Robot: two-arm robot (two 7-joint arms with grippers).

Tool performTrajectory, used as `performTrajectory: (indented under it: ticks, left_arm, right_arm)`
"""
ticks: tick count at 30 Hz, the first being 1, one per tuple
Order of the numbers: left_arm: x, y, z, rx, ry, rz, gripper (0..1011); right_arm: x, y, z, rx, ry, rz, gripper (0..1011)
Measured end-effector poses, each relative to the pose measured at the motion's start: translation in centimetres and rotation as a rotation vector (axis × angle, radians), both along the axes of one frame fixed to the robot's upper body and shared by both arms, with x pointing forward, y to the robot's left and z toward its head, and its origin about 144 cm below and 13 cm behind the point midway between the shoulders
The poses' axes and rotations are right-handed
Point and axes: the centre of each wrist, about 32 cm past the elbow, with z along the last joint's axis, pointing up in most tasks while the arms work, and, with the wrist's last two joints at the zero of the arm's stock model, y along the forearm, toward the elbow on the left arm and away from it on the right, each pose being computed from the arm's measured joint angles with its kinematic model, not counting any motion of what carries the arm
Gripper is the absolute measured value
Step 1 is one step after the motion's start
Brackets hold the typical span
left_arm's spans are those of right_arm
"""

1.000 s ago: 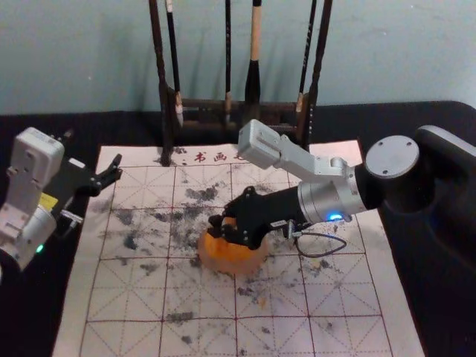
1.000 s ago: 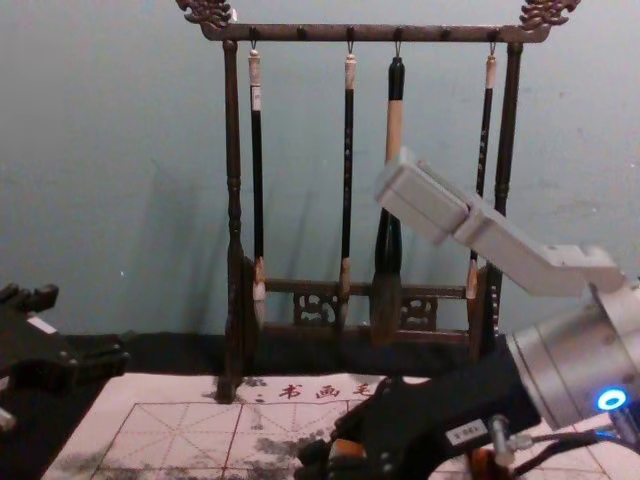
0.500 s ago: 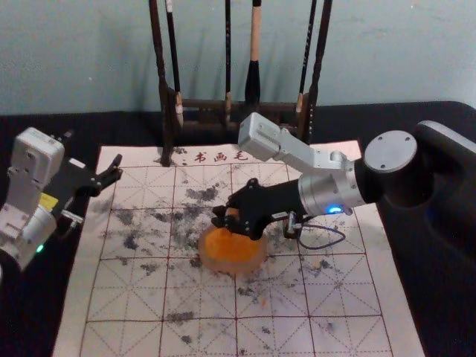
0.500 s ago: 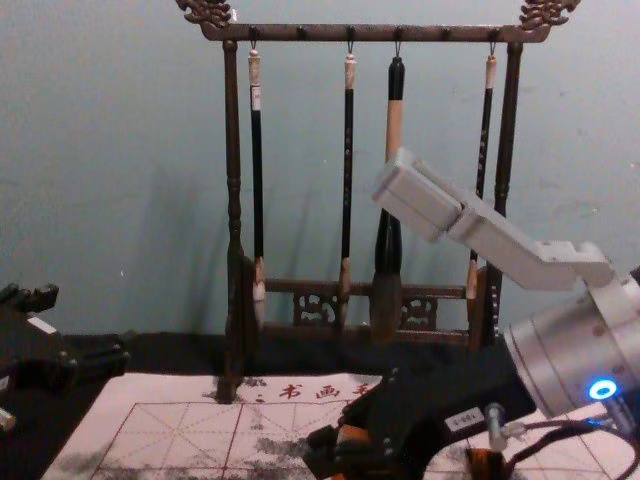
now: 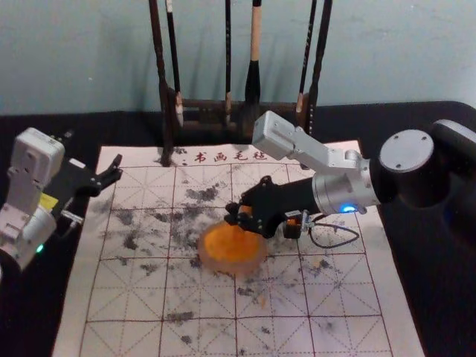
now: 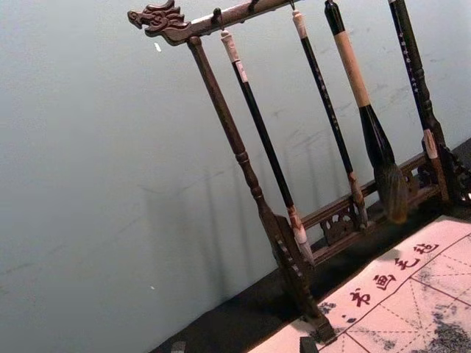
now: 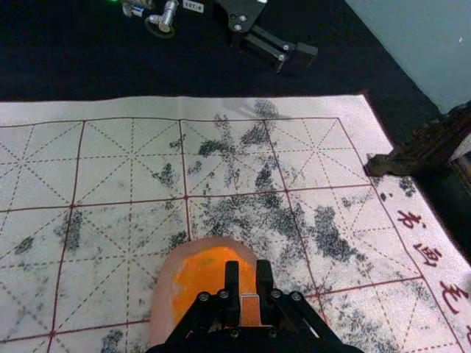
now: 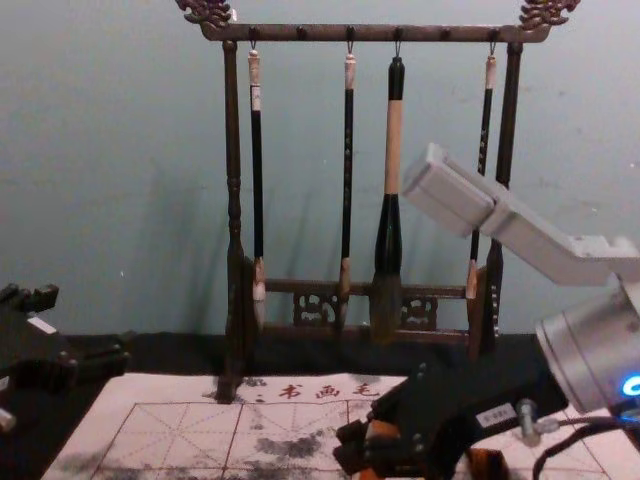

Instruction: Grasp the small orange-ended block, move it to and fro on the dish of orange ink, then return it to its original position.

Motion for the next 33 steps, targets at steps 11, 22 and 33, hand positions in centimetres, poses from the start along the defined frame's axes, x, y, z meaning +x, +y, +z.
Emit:
performTrajectory:
  ticks: [11, 22, 33]
  left_arm:
    - [0.0, 0.0, 0.0, 0.000, 0.000, 0.000, 1001]
    - [0.0, 0.0, 0.0, 0.000, 0.000, 0.000, 1001]
    - [0.0, 0.0, 0.0, 0.000, 0.000, 0.000, 1001]
  right_arm:
    - [-1.0, -0.6, 0.0, -0.011, 0.010, 0.035, 119]
    - [-1.6, 0.0, 0.1, -0.008, 0.018, 0.077, 119]
    - [-1.5, 1.1, 0.0, -0.004, 0.022, 0.103, 118]
